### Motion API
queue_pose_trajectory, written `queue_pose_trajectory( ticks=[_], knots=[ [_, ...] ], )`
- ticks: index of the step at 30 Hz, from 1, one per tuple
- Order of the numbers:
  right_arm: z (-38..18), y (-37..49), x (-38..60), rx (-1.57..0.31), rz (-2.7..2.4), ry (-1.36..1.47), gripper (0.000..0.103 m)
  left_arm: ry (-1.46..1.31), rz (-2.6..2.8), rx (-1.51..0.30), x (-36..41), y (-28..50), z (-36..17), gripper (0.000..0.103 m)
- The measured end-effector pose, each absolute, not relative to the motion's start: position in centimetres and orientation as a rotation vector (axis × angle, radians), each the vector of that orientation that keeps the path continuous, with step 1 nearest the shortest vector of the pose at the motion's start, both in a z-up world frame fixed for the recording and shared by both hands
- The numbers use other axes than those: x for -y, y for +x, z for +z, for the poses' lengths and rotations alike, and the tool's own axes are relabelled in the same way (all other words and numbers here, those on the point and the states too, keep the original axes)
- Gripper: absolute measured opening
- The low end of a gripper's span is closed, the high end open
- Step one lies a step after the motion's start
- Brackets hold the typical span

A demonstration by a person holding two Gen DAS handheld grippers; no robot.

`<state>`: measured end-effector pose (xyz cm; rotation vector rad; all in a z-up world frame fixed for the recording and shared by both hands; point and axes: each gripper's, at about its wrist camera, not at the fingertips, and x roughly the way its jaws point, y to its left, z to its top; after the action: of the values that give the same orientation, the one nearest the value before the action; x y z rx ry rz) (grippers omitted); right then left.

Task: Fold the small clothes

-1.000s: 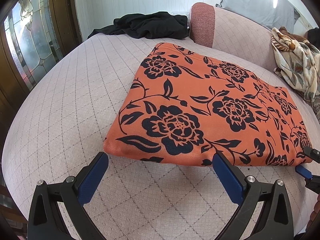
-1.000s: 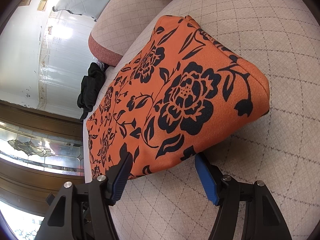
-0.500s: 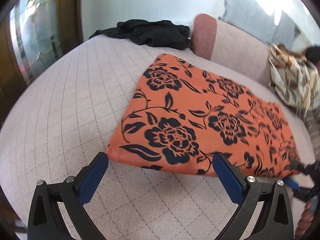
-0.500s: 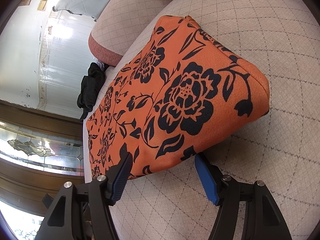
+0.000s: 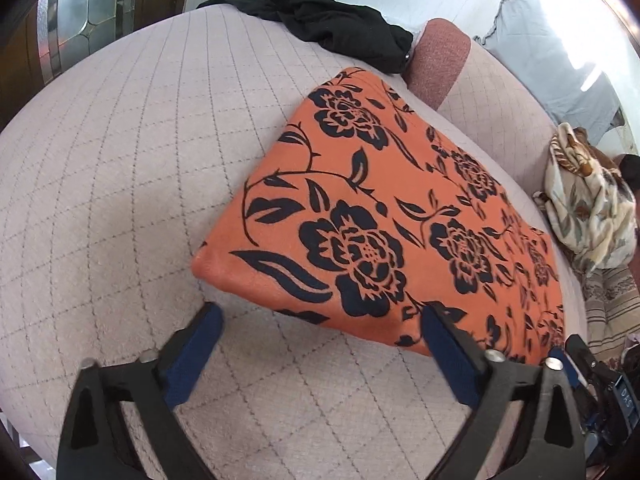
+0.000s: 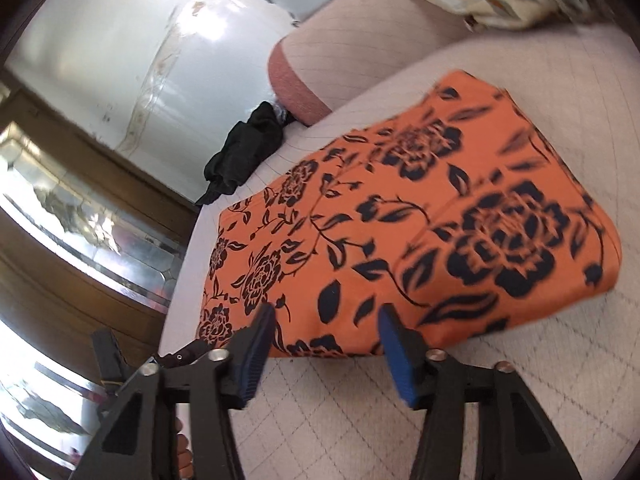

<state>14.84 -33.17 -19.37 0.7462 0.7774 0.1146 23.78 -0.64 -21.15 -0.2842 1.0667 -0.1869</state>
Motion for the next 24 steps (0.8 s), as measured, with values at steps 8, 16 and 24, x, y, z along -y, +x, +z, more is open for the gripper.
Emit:
queue_pose_trajectory(
  ticks=[8, 16, 24],
  knots=[
    [-19.5, 18.5, 30.3, -0.788, 0.132, 0.723, 0.042, -0.241, -0.103, -1.063, 1.8, 25.2, -21.6, 0.094],
    [-22.5, 22.2, 26.6, -0.950, 0.130, 0.645, 0.040, -0.318, -0.062, -1.088, 1.8, 26.7, -21.8, 0.098],
    [-23.9, 21.8, 28.9, -0.966, 0.186, 0.829, 0.040, -0.314, 0.026, -0.999, 2.8, 29.1, -21.2, 0.032]
  ],
)
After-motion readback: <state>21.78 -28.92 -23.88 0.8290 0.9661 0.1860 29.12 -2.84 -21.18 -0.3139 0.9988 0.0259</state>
